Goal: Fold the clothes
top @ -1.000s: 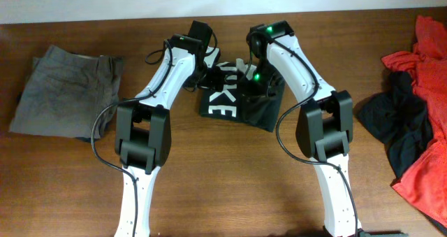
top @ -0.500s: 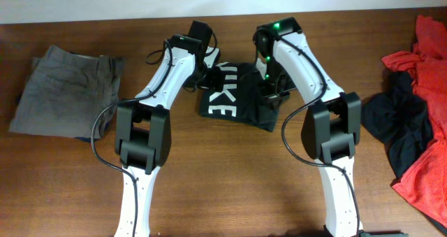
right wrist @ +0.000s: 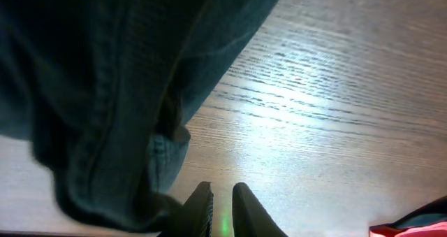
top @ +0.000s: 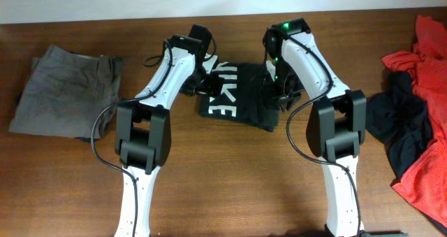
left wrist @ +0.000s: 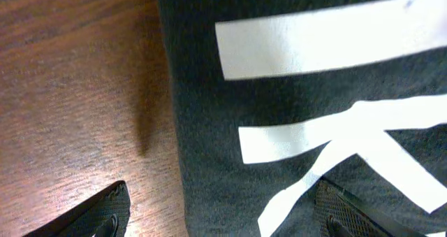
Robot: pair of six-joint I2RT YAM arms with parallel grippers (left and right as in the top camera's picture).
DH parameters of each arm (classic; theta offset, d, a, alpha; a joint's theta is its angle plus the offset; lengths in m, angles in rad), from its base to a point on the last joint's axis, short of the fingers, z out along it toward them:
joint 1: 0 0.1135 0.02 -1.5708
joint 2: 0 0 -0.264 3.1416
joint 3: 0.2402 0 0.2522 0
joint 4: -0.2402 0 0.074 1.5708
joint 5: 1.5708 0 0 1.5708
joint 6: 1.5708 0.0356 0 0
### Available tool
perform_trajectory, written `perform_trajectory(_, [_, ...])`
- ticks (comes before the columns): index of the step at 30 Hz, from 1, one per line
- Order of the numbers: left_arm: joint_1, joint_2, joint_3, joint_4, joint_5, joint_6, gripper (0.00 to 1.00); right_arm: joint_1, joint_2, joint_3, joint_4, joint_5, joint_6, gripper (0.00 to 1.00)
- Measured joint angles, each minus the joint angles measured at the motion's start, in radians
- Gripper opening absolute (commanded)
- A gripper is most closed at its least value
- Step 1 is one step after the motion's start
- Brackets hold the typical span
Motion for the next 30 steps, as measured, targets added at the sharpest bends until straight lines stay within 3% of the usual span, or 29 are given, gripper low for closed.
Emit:
perform_trajectory(7, [0.000, 0.000, 0.000, -0.009, -0.006, 0.000, 0.81, -0.007, 0.000, -0.004, 0.023, 0.009, 0.004, 0.17])
perform_trajectory(10, [0.000, 0.000, 0.000, -0.011, -0.019, -0.003, 0.83, -0.031, 0.000, 0.051, 0.062, 0.024, 0.026, 0.31])
perform_trajectory(14, [0.002, 0.000, 0.032, -0.069, -0.021, -0.030, 0.87, -0.084, -0.001, 0.121, 0.204, 0.035, 0.025, 0.32])
perform_trajectory(17, [0.009, 0.000, 0.103, -0.137, 0.006, -0.052, 0.97, -0.117, -0.001, 0.128, 0.301, 0.035, -0.003, 0.32])
perform_trajectory(21, [0.011, -0.001, 0.167, -0.184, 0.071, -0.064, 0.98, -0.132, -0.001, 0.129, 0.434, 0.034, -0.051, 0.36])
perform_trajectory(30, [-0.038, 0.000, 0.120, -0.182, 0.156, -0.101, 0.98, -0.125, 0.000, 0.127, 0.637, -0.016, -0.097, 0.37])
